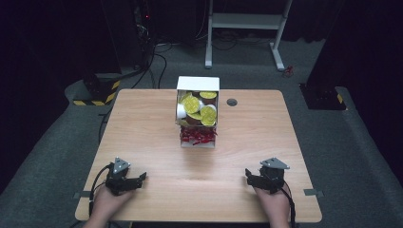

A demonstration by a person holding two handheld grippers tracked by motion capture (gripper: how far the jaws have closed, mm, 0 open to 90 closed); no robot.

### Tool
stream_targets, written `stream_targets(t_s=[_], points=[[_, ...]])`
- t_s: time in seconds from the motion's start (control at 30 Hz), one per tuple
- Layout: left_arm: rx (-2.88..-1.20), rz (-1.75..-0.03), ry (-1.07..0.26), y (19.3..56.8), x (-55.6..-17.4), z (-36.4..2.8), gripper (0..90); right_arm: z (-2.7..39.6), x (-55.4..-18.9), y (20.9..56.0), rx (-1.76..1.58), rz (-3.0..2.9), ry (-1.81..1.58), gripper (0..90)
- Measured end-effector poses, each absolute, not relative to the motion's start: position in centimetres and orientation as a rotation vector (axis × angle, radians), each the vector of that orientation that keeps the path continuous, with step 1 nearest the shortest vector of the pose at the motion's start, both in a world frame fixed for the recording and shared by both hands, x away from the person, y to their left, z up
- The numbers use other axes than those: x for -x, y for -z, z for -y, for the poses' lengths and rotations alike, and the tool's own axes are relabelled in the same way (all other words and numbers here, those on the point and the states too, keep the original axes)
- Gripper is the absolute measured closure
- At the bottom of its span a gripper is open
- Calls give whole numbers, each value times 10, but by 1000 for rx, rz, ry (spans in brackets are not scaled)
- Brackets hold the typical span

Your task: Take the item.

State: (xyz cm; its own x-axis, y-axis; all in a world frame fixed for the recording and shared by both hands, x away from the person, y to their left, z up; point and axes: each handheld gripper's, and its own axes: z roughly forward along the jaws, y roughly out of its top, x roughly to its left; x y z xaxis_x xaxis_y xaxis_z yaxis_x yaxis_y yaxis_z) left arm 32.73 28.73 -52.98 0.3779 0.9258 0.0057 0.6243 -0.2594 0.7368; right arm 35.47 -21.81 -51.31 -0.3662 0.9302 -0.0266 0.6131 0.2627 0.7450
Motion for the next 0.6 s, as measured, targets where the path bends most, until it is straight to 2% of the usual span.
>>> stream_targets(t_s=[0.6], points=[[-1998, -1318, -585, 530, -329, -288, 143, 207, -351, 503, -1354, -2064, -965, 132]])
